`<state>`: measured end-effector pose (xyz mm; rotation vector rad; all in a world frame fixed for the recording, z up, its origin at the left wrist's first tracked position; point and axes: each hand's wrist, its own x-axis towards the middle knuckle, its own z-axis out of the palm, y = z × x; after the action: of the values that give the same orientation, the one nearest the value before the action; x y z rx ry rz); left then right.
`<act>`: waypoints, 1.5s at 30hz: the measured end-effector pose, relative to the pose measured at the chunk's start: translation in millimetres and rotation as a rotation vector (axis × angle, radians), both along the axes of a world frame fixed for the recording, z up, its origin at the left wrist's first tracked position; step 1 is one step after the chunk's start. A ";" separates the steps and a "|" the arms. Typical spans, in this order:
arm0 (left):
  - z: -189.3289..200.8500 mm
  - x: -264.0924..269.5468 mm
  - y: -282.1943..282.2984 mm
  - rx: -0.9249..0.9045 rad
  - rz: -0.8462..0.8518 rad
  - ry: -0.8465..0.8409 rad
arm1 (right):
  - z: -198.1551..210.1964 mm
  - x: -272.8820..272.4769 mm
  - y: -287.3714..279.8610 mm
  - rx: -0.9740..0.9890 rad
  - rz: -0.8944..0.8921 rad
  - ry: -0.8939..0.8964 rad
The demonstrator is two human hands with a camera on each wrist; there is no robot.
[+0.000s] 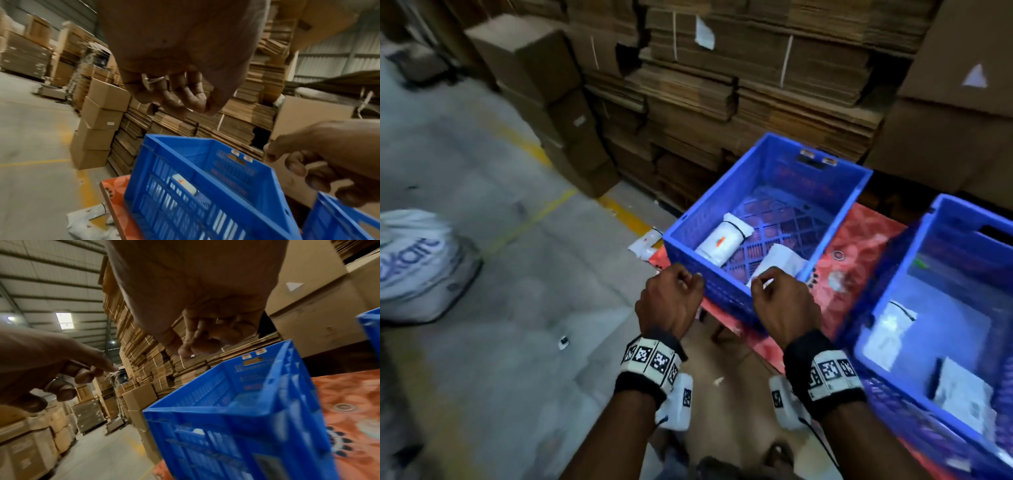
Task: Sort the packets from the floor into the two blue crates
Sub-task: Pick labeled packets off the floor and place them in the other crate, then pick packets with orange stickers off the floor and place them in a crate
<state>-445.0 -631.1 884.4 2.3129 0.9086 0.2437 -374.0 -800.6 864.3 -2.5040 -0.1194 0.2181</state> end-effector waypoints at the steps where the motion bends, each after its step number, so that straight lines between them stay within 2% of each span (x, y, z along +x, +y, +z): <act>1: 1.6 -6.1 18.4 -0.010 0.024 -0.024 | -0.7 -3.9 22.0 0.007 -0.005 -0.004; 5: 6.5 -26.9 88.7 -0.006 0.062 -0.077 | 5.7 -25.0 99.7 0.013 0.033 -0.016; 7: 3.1 -41.2 140.2 -0.024 0.113 -0.115 | 1.9 -32.8 151.5 0.010 0.106 -0.037; 9: 10.5 -47.6 152.9 0.015 0.080 -0.123 | 7.1 -38.8 159.1 0.047 0.073 -0.056; 12: 14.9 -72.8 204.3 -0.025 0.119 -0.106 | 5.8 -51.4 213.7 0.014 0.146 -0.029; 16: 7.9 -83.3 268.7 -0.158 0.026 -0.068 | 0.1 -45.5 279.8 -0.024 0.253 0.040; 20: -8.1 -71.3 324.3 -0.315 -0.126 0.049 | -13.5 -18.1 341.1 -0.099 0.300 0.056; 23: -17.7 -45.2 377.1 -0.286 -0.109 0.075 | -27.3 13.9 401.8 -0.102 0.310 0.084; 26: -12.4 -20.6 434.4 -0.170 -0.060 0.084 | -41.2 52.8 462.1 -0.068 0.322 0.098; 31: 23.8 35.0 531.4 -0.058 0.044 0.025 | -30.0 126.9 562.2 0.031 0.325 0.133; 35: 31.9 90.6 583.8 0.007 0.102 -0.033 | -23.1 166.7 603.9 0.061 0.321 0.129; 39: 24.3 147.6 622.4 -0.049 -0.014 0.039 | -37.4 188.2 619.4 0.015 0.275 0.235; 45: -18.2 229.6 676.2 -0.181 -0.418 0.401 | -89.2 201.0 616.1 -0.170 0.148 0.566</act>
<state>-215.4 45.1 866.3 2.3510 0.5737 -0.4731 -173.0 -184.6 775.1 -2.4958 -0.0534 1.0198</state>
